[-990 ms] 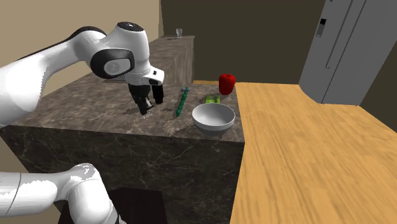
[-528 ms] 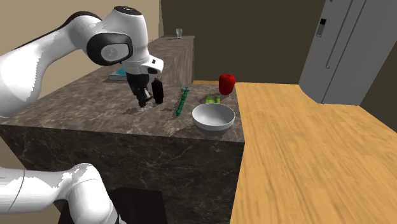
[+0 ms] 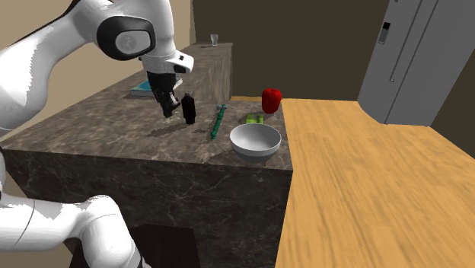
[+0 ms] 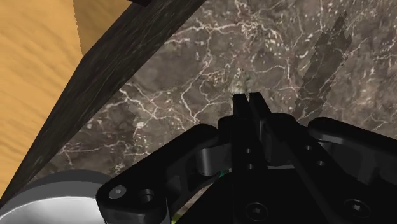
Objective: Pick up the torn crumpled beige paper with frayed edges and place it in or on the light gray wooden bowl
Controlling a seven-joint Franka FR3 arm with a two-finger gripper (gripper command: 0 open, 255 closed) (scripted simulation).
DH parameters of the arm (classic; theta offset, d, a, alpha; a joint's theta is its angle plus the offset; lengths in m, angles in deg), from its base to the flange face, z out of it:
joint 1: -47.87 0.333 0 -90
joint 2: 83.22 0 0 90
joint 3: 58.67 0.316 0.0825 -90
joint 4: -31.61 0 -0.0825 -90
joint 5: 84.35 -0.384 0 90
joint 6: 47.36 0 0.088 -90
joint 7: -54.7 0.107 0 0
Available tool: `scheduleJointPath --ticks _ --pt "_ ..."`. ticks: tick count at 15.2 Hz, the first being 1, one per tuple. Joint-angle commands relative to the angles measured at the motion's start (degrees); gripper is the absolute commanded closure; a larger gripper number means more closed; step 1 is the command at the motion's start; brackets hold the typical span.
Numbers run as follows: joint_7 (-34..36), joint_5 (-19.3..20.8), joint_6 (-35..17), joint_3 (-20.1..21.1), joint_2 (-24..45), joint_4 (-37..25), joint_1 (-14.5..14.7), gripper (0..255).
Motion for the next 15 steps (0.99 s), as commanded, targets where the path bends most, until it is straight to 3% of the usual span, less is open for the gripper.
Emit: scheduleJointPath --ticks 1,9,15 --pt "-0.8 0.5 0.4 -0.8 2.2 -2.3 0.0 255" --pt "-7.9 2.7 -0.3 -6.7 16.7 -14.4 -0.5 255" --pt "-13.1 1.9 1.7 -11.3 29.6 -27.8 -1.4 255"
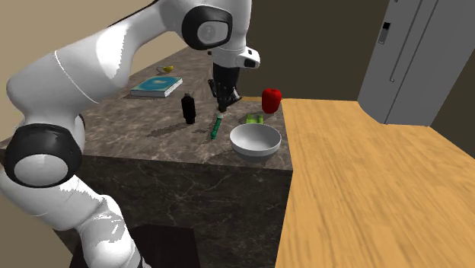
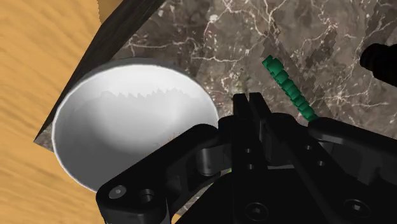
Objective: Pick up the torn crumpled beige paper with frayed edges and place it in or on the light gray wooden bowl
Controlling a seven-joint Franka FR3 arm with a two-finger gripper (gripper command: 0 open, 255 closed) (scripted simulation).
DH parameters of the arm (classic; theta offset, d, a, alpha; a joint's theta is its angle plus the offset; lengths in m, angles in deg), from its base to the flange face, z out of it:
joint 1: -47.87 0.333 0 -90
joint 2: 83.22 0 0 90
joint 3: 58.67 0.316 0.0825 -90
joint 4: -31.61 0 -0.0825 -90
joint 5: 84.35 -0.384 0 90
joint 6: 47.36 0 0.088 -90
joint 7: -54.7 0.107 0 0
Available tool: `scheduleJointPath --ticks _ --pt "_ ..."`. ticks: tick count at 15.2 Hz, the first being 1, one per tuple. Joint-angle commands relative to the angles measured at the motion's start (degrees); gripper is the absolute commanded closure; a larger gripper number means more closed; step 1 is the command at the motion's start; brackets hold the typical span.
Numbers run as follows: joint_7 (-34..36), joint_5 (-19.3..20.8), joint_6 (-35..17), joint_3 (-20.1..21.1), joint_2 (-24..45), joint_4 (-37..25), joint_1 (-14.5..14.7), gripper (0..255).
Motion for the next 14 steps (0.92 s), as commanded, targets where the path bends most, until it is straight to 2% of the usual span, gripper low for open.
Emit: scheduleJointPath --ticks 1,5,8,14 --pt "-1.7 -0.8 1.6 -1.7 5.5 -6.5 -0.4 255" --pt "-4.9 -3.7 5.5 -4.8 16.6 -20.2 -2.4 255" --pt "-6.2 -7.3 10.0 -6.4 25.9 -33.1 -5.4 255" --pt "-7.6 -4.1 2.0 -5.7 19.7 -19.1 -3.3 255"
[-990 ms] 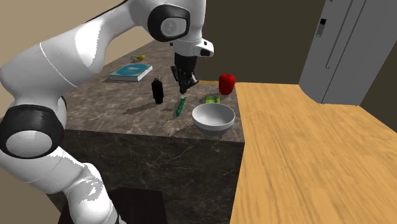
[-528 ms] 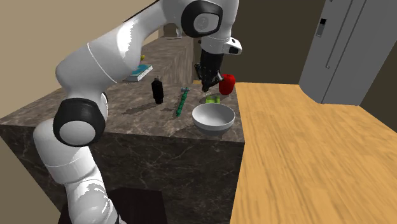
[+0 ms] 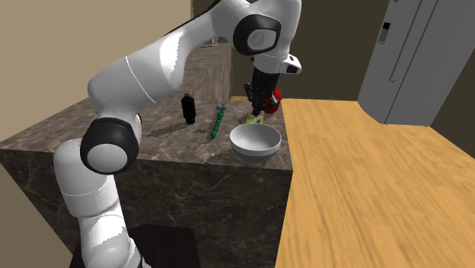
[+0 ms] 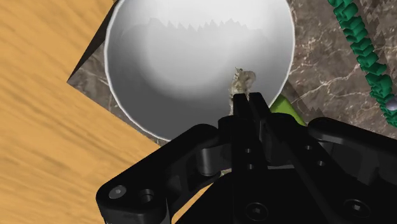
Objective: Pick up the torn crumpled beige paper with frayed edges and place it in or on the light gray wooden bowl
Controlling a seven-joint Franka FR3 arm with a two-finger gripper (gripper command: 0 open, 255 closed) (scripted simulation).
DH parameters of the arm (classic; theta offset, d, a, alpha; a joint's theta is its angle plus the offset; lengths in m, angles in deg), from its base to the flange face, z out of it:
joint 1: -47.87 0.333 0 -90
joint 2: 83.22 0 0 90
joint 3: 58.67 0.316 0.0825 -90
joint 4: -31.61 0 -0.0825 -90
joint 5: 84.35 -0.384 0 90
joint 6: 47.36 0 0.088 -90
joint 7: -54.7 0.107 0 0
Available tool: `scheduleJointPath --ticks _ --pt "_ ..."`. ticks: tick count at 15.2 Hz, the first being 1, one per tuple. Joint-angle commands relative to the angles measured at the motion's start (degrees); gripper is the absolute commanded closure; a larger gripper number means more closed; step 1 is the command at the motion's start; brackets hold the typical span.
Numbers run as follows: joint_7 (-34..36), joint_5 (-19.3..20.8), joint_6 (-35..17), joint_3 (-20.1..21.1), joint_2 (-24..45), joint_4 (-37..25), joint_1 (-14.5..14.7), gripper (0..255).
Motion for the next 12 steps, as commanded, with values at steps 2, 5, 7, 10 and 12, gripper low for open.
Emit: scheduleJointPath --ticks 2,5,7,10,12 --pt "-0.5 1.1 -3.6 0.3 -2.4 5.8 0.7 255" --pt "-1.0 1.9 -6.7 0.6 -4.3 10.7 1.1 255" --pt "-1.3 2.4 -8.6 0.7 -5.3 13.7 1.3 255" --pt "-1.7 2.9 -11.5 1.0 -6.8 18.0 1.6 255" --pt "-1.7 2.9 -11.5 1.0 -6.8 18.0 1.6 255"
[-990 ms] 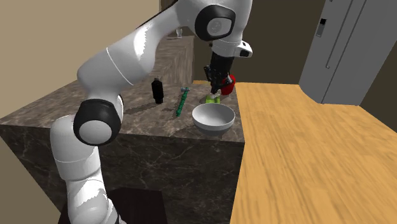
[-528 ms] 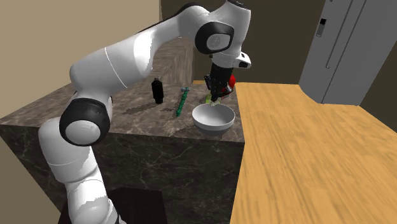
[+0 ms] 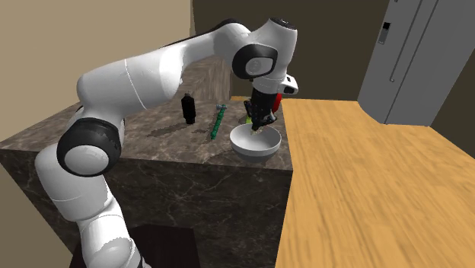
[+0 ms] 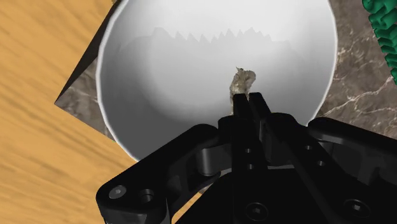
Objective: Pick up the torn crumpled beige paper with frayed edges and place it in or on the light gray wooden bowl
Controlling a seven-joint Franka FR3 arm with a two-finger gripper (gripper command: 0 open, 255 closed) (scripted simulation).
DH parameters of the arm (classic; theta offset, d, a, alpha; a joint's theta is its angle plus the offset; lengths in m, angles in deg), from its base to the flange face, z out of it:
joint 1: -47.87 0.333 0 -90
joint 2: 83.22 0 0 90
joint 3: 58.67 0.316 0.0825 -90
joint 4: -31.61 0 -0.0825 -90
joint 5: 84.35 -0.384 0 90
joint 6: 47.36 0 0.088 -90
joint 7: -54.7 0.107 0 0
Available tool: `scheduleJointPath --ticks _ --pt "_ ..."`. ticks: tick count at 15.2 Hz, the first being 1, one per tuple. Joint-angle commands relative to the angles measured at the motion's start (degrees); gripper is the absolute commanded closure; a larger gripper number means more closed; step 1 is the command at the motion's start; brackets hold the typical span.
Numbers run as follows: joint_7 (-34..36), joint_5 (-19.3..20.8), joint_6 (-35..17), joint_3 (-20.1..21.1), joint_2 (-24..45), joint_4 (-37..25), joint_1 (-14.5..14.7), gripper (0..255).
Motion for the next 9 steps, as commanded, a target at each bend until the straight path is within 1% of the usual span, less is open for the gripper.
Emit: scheduleJointPath --ticks 1,5,6,9 --pt "0.0 0.0 -0.3 0.0 -0.1 0.3 0.0 255" --pt "0.0 0.0 -0.3 0.0 -0.1 0.3 0.0 255" --pt "0.0 0.0 -0.3 0.0 -0.1 0.3 0.0 0" --pt "0.0 0.0 -0.3 0.0 -0.1 0.3 0.0 0"
